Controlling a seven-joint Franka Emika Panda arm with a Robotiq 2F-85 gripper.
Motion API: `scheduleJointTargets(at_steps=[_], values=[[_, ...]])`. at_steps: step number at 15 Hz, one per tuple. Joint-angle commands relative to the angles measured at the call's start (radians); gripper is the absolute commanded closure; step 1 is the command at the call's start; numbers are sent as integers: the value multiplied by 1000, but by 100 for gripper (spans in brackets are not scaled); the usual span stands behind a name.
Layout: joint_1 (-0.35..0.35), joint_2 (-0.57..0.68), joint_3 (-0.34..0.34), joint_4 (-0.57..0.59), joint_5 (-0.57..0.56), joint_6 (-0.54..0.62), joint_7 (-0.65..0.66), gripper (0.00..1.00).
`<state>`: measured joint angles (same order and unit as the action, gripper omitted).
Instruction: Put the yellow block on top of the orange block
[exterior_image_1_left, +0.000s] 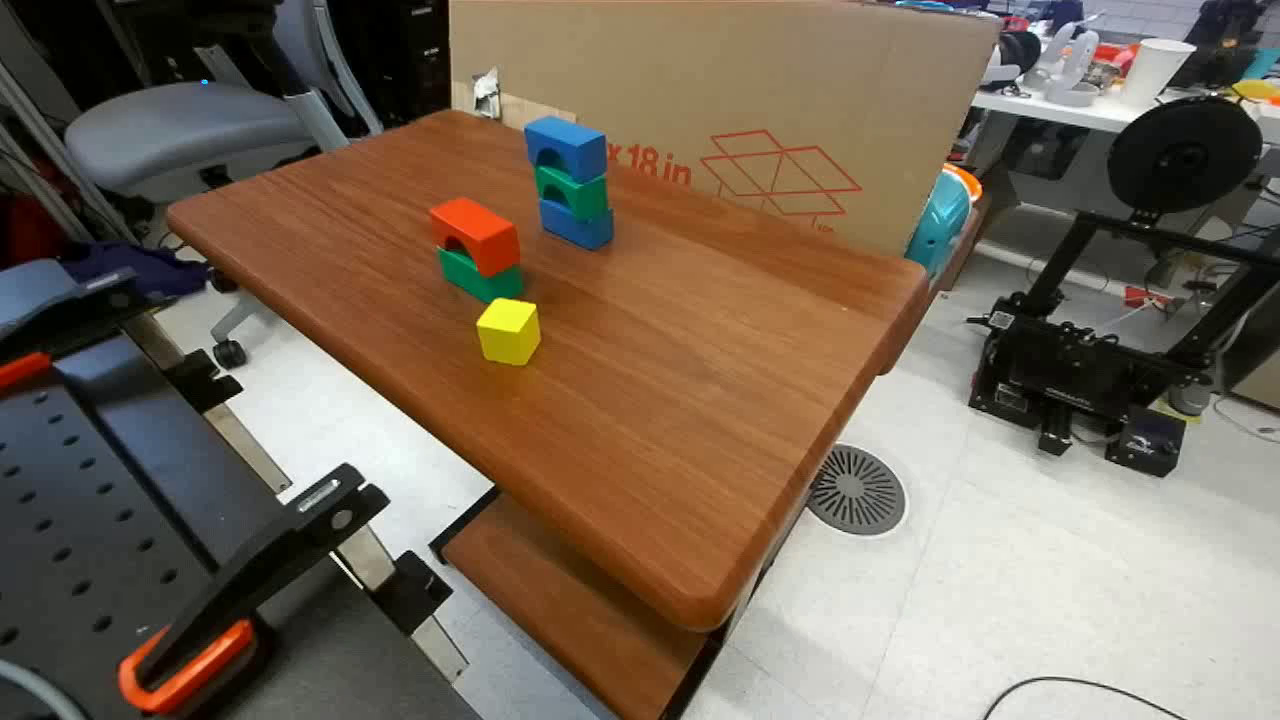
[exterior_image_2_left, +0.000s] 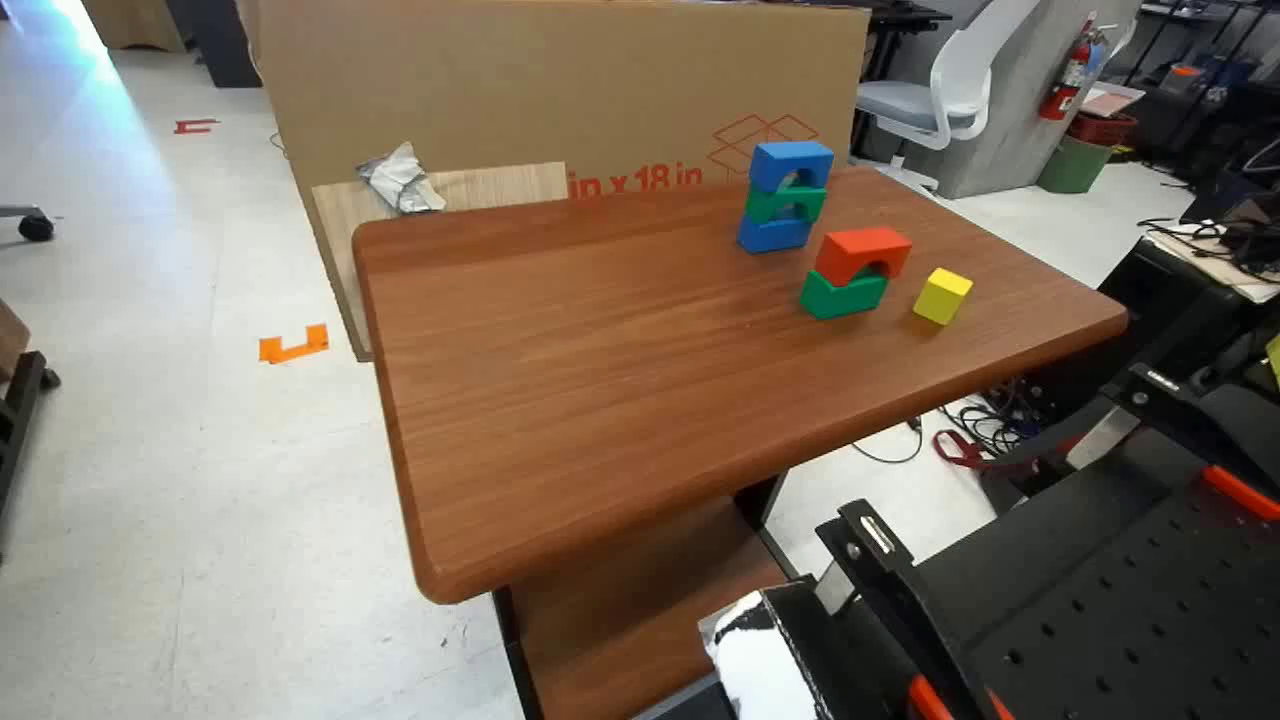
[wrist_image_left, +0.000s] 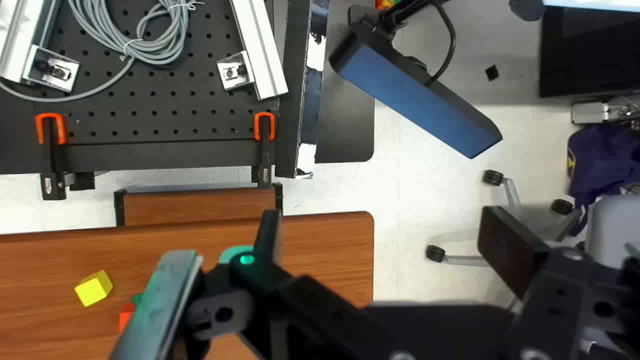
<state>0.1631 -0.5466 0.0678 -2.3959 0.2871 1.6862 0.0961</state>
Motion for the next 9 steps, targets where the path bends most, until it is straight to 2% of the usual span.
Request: scheduleJointTargets(at_steps=[1, 9], values=[[-21, 0, 17, 2, 7, -4, -8, 0], [-26, 8, 11, 3, -3, 2, -23, 0]])
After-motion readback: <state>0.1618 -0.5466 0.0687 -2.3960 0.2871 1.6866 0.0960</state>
